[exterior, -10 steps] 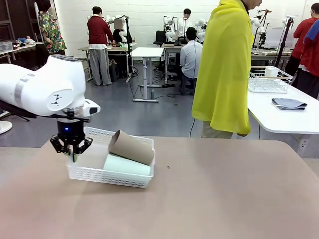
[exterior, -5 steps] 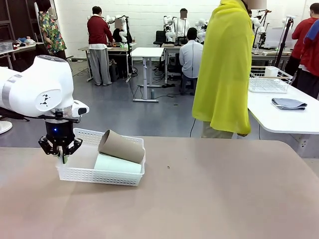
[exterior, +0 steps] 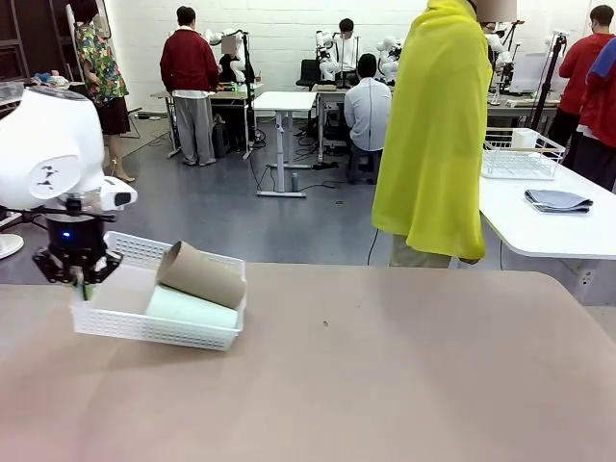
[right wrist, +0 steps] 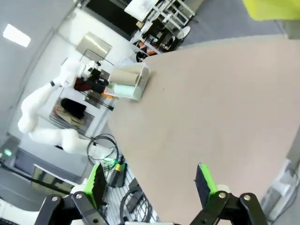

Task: Clean and organize the cups into the basket.
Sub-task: Move the Organizing basket back to the left side of the table.

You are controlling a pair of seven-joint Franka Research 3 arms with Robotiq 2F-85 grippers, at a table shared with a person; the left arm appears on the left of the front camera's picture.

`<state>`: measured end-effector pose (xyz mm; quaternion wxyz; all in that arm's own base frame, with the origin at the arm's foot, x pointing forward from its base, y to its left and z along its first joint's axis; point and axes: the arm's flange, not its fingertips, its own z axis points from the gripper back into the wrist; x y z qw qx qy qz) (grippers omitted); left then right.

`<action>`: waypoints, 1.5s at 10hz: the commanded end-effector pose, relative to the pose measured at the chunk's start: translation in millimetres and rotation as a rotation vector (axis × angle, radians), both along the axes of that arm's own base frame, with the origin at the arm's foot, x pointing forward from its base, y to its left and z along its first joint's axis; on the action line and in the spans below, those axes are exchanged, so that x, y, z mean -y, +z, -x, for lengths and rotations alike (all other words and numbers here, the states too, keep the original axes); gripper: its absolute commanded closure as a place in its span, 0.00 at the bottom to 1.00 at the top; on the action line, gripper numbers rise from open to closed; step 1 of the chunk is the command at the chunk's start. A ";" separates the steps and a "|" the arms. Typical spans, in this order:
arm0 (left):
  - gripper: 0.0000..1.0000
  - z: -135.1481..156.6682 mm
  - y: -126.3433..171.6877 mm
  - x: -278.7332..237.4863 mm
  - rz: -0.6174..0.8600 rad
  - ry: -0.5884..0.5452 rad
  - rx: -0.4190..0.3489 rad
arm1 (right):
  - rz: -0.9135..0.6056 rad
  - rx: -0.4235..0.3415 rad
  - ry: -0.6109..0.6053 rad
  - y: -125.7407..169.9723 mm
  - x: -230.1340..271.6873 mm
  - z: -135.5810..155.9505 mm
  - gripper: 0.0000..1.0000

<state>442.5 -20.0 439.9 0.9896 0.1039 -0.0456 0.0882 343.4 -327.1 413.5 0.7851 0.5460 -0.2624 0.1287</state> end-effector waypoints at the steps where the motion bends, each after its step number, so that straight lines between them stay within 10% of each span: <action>1: 0.93 -1.0 1.1 -20.4 -0.044 -0.029 -0.010 | -0.058 -0.056 -0.026 8.9 19.6 2.7 0.00; 6: 0.93 -34.6 -31.4 -88.5 -0.023 -0.071 -0.204 | 0.000 0.000 0.000 0.0 0.0 0.0 0.00; 11: 0.93 -50.4 -39.6 -101.4 0.036 -0.075 -0.177 | 0.000 0.000 0.000 0.0 0.0 0.0 0.00; 12: 0.33 -49.1 -37.5 -101.3 0.059 -0.085 -0.140 | 0.000 0.000 0.000 0.0 0.0 0.0 0.00; 13: 0.33 -47.7 -35.4 -101.9 0.069 -0.093 -0.125 | 0.000 0.000 0.000 0.0 0.0 0.0 0.00; 14: 0.00 -46.9 -34.1 -101.9 0.066 -0.092 -0.127 | 0.000 0.000 0.000 0.0 0.0 0.0 0.00; 15: 0.30 -46.0 -33.4 -102.9 0.061 -0.095 -0.129 | 0.000 0.000 0.000 0.0 0.0 0.0 0.00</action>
